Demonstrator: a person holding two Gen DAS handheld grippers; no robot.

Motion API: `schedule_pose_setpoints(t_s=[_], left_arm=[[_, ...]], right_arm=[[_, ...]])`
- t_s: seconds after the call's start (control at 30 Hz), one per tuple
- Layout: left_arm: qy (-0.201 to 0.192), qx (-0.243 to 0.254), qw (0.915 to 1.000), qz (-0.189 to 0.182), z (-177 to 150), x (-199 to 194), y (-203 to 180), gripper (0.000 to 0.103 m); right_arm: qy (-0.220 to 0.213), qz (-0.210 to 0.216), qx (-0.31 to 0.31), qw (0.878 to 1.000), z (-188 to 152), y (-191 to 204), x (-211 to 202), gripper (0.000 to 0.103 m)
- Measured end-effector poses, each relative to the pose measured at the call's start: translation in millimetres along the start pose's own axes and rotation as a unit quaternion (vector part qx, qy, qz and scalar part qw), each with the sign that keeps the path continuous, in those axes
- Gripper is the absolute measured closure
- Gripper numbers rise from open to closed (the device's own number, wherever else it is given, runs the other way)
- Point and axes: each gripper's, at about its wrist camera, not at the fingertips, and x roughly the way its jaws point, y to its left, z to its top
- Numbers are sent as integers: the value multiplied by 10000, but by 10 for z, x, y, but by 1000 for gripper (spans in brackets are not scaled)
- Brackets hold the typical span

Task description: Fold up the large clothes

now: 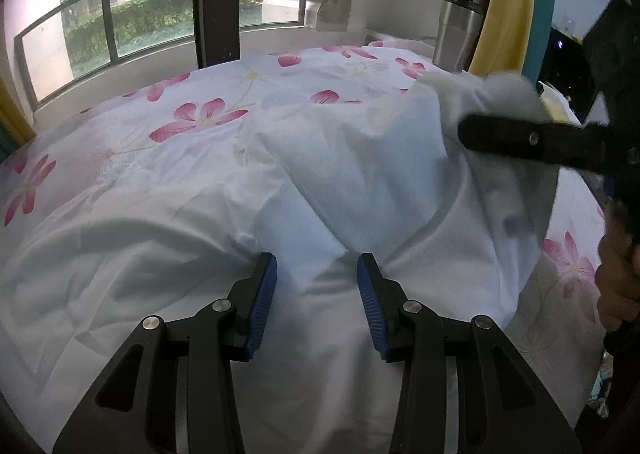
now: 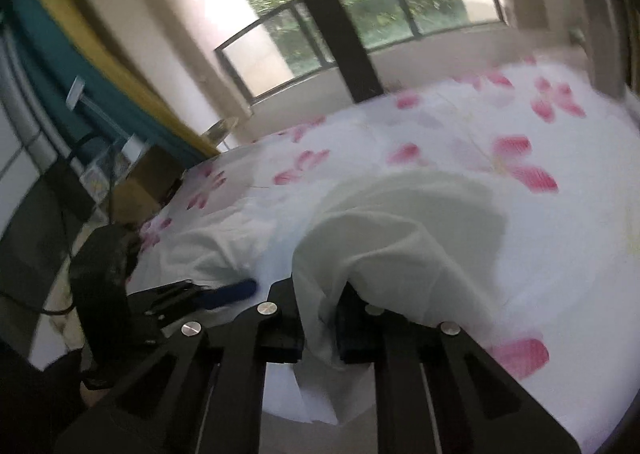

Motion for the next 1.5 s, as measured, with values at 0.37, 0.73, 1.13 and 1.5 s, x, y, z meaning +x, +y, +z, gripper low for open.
schedule_pose_setpoints(t_s=[0.37, 0.73, 1.13, 1.5], left_arm=[[-593, -549, 9951, -574, 131, -741, 498, 59], [-908, -1328, 9864, 337, -316, -1268, 1441, 59], [-1001, -1915, 9733, 769, -717, -1577, 2080, 59], [-995, -2257, 9620, 1168, -997, -1816, 2475, 59]], right_arm=[[30, -322, -903, 9954, 180, 660, 35, 91], [431, -253, -1643, 9851, 137, 1342, 481, 91], [1341, 67, -2524, 9583, -290, 2122, 1289, 88], [2312, 1053, -3662, 8952, -817, 2718, 1586, 42]])
